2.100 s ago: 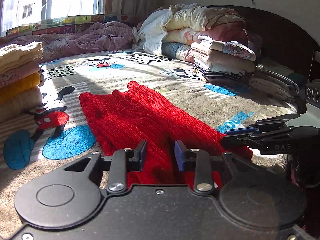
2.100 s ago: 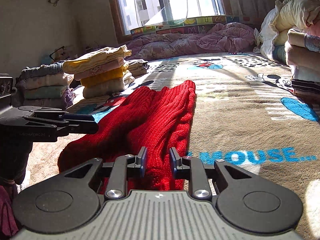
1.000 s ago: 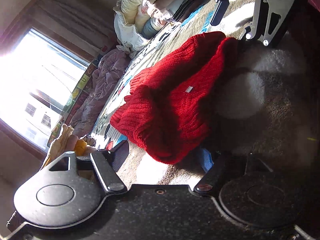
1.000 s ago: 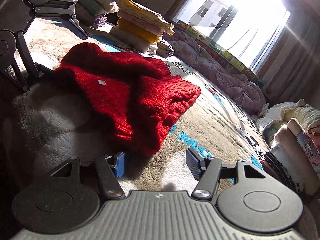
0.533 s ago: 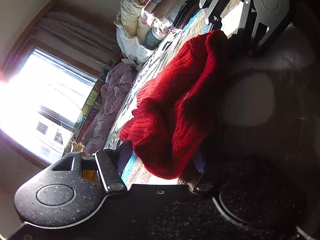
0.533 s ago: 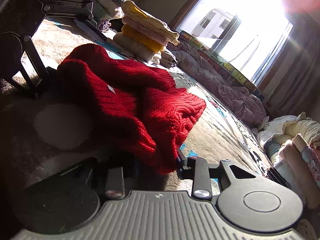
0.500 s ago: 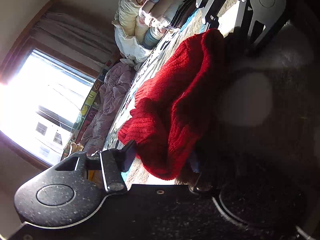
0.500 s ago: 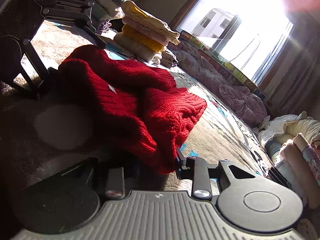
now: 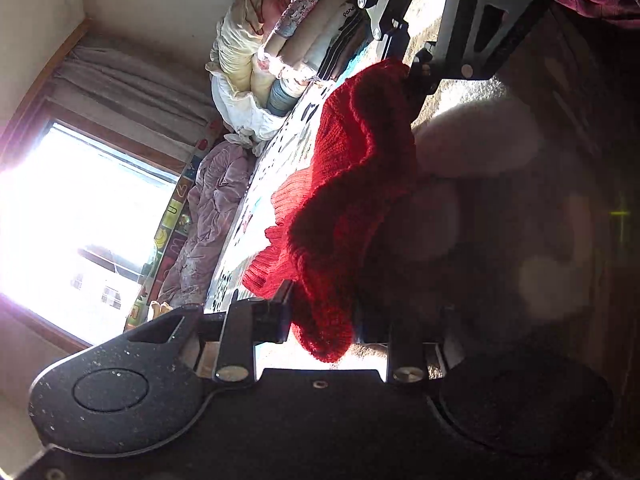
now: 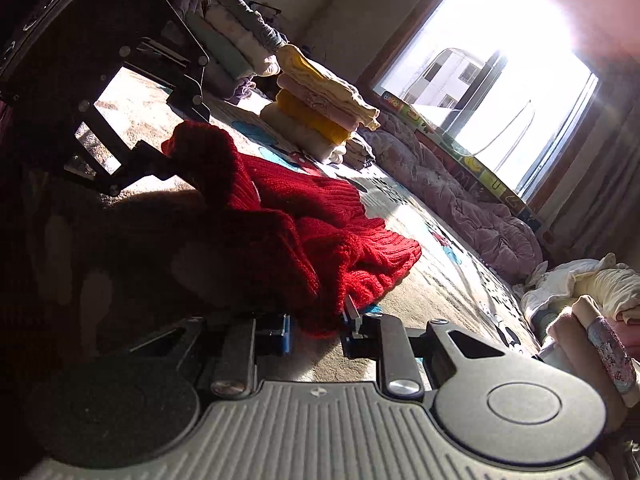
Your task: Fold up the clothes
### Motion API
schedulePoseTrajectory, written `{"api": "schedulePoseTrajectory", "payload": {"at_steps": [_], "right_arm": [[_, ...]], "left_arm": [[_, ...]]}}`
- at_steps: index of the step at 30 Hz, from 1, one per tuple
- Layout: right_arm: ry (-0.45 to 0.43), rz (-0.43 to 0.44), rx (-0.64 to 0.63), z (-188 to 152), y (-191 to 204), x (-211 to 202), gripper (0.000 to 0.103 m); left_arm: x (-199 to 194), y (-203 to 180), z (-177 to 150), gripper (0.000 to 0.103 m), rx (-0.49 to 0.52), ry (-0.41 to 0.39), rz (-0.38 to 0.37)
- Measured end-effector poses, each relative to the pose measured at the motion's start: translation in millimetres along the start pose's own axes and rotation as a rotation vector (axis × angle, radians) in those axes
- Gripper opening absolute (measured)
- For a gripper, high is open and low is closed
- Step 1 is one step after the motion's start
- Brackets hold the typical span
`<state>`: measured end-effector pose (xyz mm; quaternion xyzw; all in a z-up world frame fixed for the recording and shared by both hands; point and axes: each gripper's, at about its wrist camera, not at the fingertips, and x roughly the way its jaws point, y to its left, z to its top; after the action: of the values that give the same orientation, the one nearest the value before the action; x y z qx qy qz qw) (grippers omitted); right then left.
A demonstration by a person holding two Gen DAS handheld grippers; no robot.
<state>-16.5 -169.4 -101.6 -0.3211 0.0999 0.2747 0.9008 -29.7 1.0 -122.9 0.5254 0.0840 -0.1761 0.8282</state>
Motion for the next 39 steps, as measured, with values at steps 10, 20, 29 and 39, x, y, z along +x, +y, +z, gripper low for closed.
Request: {"api": "schedulePoseTrajectory", "payload": {"at_steps": [10, 20, 29, 39], "right_arm": [[-0.201, 0.001, 0.296, 24, -57, -8, 0.024], [-0.137, 0.162, 0.775, -6, -138, 92, 0.028], [-0.136, 0.271, 0.99, -31, -152, 134, 0.02], [-0.156, 0.25, 1.054, -26, -192, 195, 0.018]], "left_arm": [[14, 99, -14, 0.029, -0.634, -0.161, -0.043], [112, 145, -58, 0.039, -1.238, -0.141, -0.237], [163, 165, -78, 0.031, -1.424, -0.181, -0.343], [233, 194, -103, 0.028, -1.523, -0.216, -0.379]]}}
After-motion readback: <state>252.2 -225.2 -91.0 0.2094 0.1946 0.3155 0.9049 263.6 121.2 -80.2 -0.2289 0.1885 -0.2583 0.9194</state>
